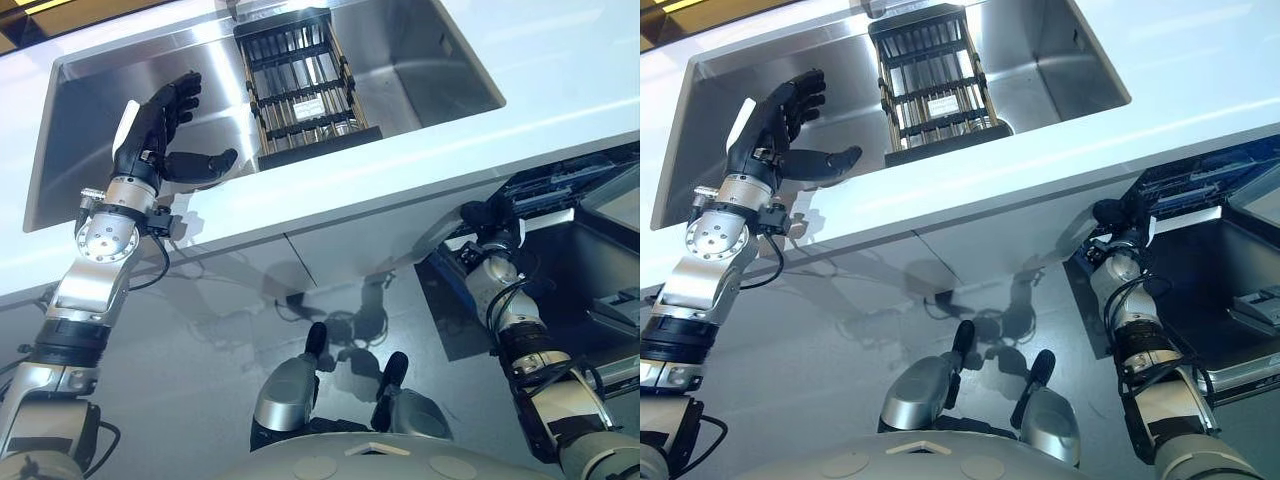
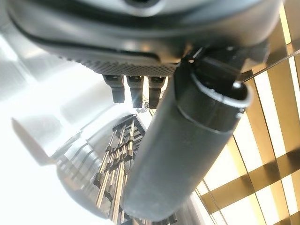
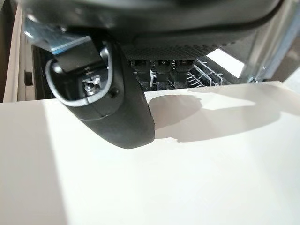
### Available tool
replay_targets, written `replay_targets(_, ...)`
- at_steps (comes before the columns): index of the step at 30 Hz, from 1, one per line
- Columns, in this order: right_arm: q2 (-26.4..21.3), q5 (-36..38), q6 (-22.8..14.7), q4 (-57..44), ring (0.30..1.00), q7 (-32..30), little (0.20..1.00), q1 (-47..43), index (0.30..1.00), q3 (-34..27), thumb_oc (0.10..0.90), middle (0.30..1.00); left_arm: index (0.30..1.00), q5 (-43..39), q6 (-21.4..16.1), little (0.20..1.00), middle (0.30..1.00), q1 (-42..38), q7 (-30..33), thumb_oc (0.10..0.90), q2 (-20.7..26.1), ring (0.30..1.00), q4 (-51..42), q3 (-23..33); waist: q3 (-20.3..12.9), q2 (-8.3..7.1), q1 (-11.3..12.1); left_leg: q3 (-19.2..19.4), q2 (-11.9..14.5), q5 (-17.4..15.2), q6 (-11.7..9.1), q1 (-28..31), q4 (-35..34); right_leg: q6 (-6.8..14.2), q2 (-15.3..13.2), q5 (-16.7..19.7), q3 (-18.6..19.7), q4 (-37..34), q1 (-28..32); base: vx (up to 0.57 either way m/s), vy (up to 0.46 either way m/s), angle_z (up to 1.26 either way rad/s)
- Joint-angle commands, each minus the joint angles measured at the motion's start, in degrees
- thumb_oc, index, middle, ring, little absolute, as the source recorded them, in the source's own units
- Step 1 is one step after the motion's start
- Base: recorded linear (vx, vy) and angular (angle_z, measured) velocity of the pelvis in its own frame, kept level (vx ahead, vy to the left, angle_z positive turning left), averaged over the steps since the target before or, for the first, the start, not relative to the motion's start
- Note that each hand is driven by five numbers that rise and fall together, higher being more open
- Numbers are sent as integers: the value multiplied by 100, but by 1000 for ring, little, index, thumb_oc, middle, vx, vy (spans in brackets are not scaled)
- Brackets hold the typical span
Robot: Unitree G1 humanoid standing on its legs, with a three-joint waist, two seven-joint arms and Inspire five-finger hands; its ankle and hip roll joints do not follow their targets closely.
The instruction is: Pick up plates and place into dishwasher.
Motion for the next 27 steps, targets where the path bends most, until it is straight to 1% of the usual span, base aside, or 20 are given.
replay_targets(1,90,-53,-871,-1179,900,54,900,-14,900,-43,800,900,900,-23,-333,900,900,153,157,800,439,900,-798,234,-925,-302,-53,337,-513,-1066,494,-58,727,192,-295,-789,418,1158,-372,3,-18,-15)
replay_targets(4,172,25,-811,-1367,900,161,900,672,900,-208,800,900,900,63,-292,900,900,366,170,800,354,900,-939,364,-971,-348,-220,491,-487,-1089,512,28,666,258,-274,-730,561,1079,-362,-5,-28,-20)
replay_targets(6,189,48,-645,-1394,900,340,900,1090,900,-316,800,900,900,86,-261,900,900,472,186,800,341,900,-1016,457,-991,-383,-346,608,-468,-1097,519,86,604,309,-251,-687,661,1019,-360,-30,-45,-30)
replay_targets(8,159,-31,-400,-1376,900,558,900,1389,900,-385,800,900,900,70,-200,900,900,523,211,800,371,900,-1083,521,-1020,-424,-464,726,-453,-1104,519,138,549,358,-229,-631,744,942,-361,-55,-60,-25)
replay_targets(9,117,-126,-257,-1359,900,715,900,1496,900,-406,800,900,900,64,-169,900,900,524,212,800,384,900,-1099,556,-1029,-448,-522,778,-446,-1107,514,158,529,376,-215,-604,785,903,-361,-55,-67,-23)
replay_targets(12,-52,-720,-6,-1340,900,997,900,1751,900,-444,800,900,900,58,-136,900,900,536,183,800,425,900,-1120,638,-1061,-526,-671,927,-428,-1131,505,210,490,425,-171,-525,894,775,-357,-62,-82,-34)
replay_targets(15,-284,-1193,-33,-1438,900,920,900,1881,900,-573,800,900,900,87,-99,900,900,544,185,800,452,900,-1154,685,-1110,-596,-782,1046,-420,-1151,506,259,430,463,-102,-466,995,652,-353,-52,-96,-44)
replay_targets(18,-430,-1662,-208,-1543,900,483,900,1968,900,-811,800,900,900,90,-153,900,900,570,170,800,467,900,-1129,742,-1134,-640,-878,1159,-401,-1189,508,271,435,482,-46,-431,1092,586,-367,-59,-99,-41)
replay_targets(21,-490,-2036,-488,-1602,900,-140,900,2049,900,-1109,800,900,900,94,-179,900,900,545,186,800,474,900,-1082,785,-1131,-661,-980,1263,-379,-1230,519,255,473,486,12,-414,1208,561,-401,-60,-92,-36)
replay_targets(23,-512,-2055,-661,-1558,900,-432,900,2071,900,-1266,800,900,900,68,-186,900,900,528,175,800,506,900,-1058,805,-1126,-663,-1004,1302,-366,-1239,522,248,480,486,41,-406,1254,555,-416,-44,-87,-22)
replay_targets(24,-520,-2077,-833,-1469,900,-703,900,2086,900,-1438,800,900,900,66,-199,900,900,514,177,800,521,900,-1018,820,-1132,-661,-1043,1324,-361,-1242,526,247,467,481,69,-408,1284,543,-420,-36,-84,-22)
replay_targets(25,-521,-2054,-942,-1402,900,-819,900,2089,900,-1528,800,900,900,55,-207,900,900,494,169,800,534,900,-989,818,-1134,-656,-1049,1340,-354,-1241,524,248,456,481,83,-408,1299,542,-424,-37,-96,-22)
replay_targets(26,-522,-2001,-1025,-1347,900,-938,900,2090,900,-1603,800,900,900,35,-215,900,900,478,160,800,550,900,-967,818,-1137,-652,-1055,1350,-348,-1238,520,246,448,480,94,-409,1309,543,-429,-40,-107,-23)
replay_targets(27,-544,-1746,-1208,-1168,900,-1027,900,2096,900,-1793,800,900,900,-22,-247,900,900,456,159,800,604,900,-906,823,-1139,-641,-1077,1375,-336,-1241,511,232,446,479,112,-421,1324,551,-444,-37,-108,-20)
